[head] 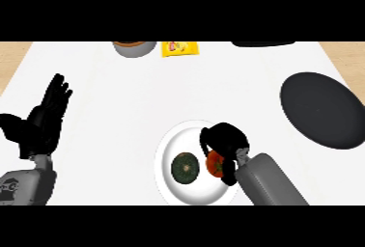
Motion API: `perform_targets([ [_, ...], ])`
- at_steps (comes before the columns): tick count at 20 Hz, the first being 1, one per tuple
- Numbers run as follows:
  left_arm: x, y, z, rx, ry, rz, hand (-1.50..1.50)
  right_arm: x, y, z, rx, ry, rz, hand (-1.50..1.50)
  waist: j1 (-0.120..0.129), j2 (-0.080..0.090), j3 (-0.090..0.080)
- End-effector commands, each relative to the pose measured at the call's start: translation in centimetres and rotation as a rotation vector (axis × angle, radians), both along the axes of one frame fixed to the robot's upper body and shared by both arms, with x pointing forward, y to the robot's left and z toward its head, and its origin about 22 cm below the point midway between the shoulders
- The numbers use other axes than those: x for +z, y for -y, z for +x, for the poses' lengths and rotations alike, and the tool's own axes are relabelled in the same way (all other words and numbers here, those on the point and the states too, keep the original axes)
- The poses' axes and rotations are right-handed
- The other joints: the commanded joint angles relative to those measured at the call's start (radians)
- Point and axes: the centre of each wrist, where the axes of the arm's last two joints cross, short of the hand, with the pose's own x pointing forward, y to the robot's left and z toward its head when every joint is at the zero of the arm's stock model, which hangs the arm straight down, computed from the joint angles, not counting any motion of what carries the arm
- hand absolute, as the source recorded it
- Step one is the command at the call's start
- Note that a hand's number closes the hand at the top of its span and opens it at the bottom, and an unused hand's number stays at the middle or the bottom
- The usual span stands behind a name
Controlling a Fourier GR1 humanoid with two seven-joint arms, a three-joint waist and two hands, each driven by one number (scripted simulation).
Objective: Pick the tomato from the plate and place it in the pan
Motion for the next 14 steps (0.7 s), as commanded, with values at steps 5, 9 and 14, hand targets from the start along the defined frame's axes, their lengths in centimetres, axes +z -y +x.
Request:
perform_targets([
  [5,-1.0,-0.2,-1.5,0.006,-0.005,0.002,0.00,5.1,2.9,-4.5,-0.421,0.401,0.234,1.50,-0.004,-0.002,-0.003],
  [9,-0.9,-0.3,-1.0,0.001,-0.013,0.012,0.00,8.6,4.0,-9.0,-0.473,0.571,0.345,1.50,0.002,0.007,-0.003],
  [14,0.5,0.9,0.0,-0.036,-0.008,0.000,0.00,12.0,7.6,-13.0,-0.609,0.703,0.406,1.50,0.043,0.019,-0.002],
])
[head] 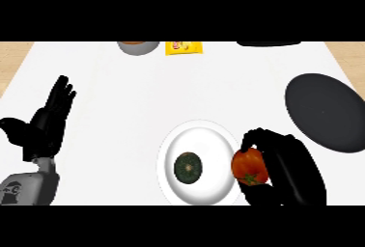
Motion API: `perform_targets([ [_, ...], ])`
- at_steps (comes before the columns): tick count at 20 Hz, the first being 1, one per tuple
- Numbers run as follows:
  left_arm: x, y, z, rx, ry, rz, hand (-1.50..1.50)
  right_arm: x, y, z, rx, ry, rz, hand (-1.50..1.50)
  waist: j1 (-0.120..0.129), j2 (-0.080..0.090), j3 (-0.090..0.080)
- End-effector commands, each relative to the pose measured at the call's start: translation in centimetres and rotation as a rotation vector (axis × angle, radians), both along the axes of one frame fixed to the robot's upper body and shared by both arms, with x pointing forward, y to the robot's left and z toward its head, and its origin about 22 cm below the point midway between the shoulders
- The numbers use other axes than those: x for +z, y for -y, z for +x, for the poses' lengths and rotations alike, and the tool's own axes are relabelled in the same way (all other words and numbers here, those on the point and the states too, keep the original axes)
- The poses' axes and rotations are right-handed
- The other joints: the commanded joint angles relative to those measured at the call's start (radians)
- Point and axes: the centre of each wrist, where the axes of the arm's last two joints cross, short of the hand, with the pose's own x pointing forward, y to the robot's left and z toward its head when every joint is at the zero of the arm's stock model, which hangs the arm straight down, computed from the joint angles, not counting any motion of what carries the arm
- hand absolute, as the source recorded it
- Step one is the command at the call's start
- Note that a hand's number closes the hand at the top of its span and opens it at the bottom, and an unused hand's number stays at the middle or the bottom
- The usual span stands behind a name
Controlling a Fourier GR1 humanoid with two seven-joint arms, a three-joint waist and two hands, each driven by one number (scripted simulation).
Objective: Pick the tomato from the plate and place it in the pan
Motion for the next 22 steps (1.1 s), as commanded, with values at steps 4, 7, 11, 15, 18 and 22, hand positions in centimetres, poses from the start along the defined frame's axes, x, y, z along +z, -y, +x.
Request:
perform_targets([
  [4,-0.2,-1.0,0.4,-0.045,0.009,0.016,0.00,4.3,3.5,-2.3,-0.178,0.161,0.181,1.50,0.044,0.014,0.000],
  [7,0.5,0.4,1.3,-0.033,0.023,0.003,0.00,4.4,7.0,-2.5,-0.217,0.174,0.264,1.50,0.042,0.015,0.001],
  [11,0.8,1.4,1.1,-0.062,0.024,-0.006,0.00,5.3,11.1,1.6,-0.290,0.211,0.437,1.50,0.051,0.017,0.001],
  [15,0.7,0.3,2.0,-0.045,0.021,-0.004,0.00,4.6,16.2,3.6,-0.354,0.207,0.348,1.50,0.050,0.017,0.000],
  [18,0.8,2.4,1.6,-0.057,0.024,0.011,0.00,3.1,21.2,5.8,-0.385,0.220,0.310,1.50,0.058,0.018,0.001],
  [22,0.7,1.9,2.4,-0.075,0.031,-0.010,0.00,0.5,24.3,8.6,-0.426,0.249,0.169,1.50,0.073,0.026,0.002],
])
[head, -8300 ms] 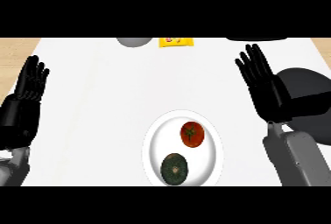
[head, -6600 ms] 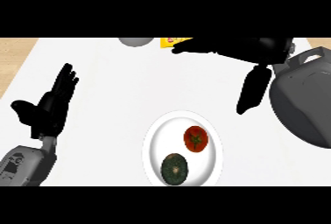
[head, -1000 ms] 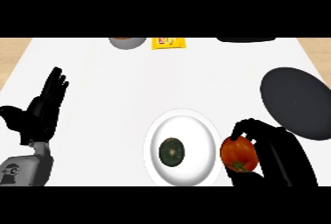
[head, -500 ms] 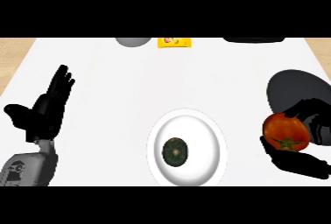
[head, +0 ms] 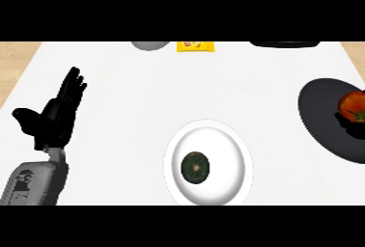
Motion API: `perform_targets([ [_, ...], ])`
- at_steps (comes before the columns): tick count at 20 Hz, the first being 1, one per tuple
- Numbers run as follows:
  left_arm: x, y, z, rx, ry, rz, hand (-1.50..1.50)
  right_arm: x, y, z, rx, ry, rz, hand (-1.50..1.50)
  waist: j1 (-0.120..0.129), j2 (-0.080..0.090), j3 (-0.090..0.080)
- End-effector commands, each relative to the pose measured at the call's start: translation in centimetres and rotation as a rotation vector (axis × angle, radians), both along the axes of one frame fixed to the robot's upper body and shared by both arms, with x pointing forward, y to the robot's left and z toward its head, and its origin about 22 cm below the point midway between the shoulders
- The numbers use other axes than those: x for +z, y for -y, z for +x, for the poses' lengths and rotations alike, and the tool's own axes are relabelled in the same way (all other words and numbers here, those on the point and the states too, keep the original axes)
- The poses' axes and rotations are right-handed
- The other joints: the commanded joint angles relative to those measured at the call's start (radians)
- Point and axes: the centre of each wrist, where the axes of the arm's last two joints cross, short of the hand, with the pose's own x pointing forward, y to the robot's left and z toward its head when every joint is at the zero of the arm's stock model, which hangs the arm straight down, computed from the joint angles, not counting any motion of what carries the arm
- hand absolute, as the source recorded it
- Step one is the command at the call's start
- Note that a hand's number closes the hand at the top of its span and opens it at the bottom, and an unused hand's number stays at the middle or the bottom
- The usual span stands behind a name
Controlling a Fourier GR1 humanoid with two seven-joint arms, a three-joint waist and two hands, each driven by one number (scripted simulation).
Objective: Pick the tomato from the plate and place it in the pan
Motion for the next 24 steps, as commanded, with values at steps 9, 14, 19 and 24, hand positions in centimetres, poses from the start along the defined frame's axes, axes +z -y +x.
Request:
perform_targets([
  [9,0.7,1.5,1.2,-0.024,0.012,0.001,0.00,-6.1,8.3,5.7,-0.143,-0.031,-0.120,1.50,0.029,0.011,0.002],
  [14,1.6,2.1,1.5,-0.051,0.020,-0.009,0.00,-7.8,8.1,6.6,-0.103,-0.009,0.105,1.50,0.034,0.016,0.005],
  [19,0.9,0.8,0.8,-0.040,0.022,0.003,0.00,-10.3,9.8,4.7,-0.001,-0.276,0.257,-1.50,0.049,0.019,0.005],
  [24,1.3,0.3,0.5,-0.042,0.012,0.001,0.00,-11.0,11.5,3.0,0.048,-0.242,0.275,-1.50,0.050,0.020,0.007],
])
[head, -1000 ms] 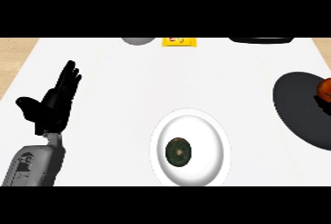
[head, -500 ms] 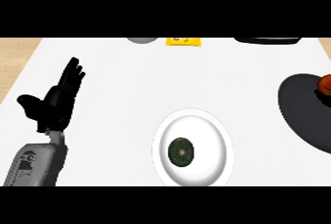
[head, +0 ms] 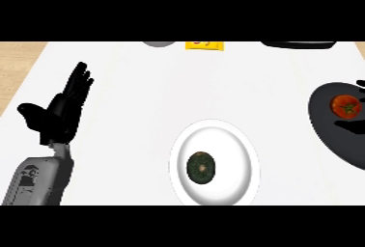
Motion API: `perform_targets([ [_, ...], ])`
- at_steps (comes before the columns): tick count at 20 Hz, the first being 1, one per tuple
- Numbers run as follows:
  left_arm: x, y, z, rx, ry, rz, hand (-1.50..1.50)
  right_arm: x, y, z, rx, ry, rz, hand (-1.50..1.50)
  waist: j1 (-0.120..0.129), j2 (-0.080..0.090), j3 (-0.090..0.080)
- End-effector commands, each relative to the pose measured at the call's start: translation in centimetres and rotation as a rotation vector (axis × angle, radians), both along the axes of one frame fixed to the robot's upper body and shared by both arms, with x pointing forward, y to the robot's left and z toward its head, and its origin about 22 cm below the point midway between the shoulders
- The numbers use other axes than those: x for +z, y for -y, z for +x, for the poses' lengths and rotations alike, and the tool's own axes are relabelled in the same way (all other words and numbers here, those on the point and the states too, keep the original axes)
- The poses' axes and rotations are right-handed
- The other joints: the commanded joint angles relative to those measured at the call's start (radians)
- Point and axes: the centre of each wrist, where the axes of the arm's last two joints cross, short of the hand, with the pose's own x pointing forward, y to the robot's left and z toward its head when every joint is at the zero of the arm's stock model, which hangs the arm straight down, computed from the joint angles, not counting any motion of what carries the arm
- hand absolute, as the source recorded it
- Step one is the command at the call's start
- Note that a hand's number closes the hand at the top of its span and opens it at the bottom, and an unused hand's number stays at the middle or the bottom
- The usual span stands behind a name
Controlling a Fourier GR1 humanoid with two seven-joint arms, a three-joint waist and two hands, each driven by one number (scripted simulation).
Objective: Pick the tomato from the plate and place it in the pan
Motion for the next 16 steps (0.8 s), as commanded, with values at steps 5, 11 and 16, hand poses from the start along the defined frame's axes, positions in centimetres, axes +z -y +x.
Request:
perform_targets([
  [5,-0.8,-1.3,-0.5,0.019,-0.007,-0.007,0.00,-1.4,0.8,-1.4,-0.006,0.212,0.113,-1.50,-0.018,-0.005,-0.001],
  [11,0.1,-0.1,-0.4,0.045,0.001,0.006,0.00,-0.6,4.7,-4.8,-0.027,0.345,0.321,-1.50,-0.044,-0.016,-0.002],
  [16,-0.8,-1.4,-1.4,0.050,-0.022,0.003,0.00,-0.4,9.0,-10.8,0.094,0.351,0.470,-1.50,-0.066,-0.026,-0.005],
])
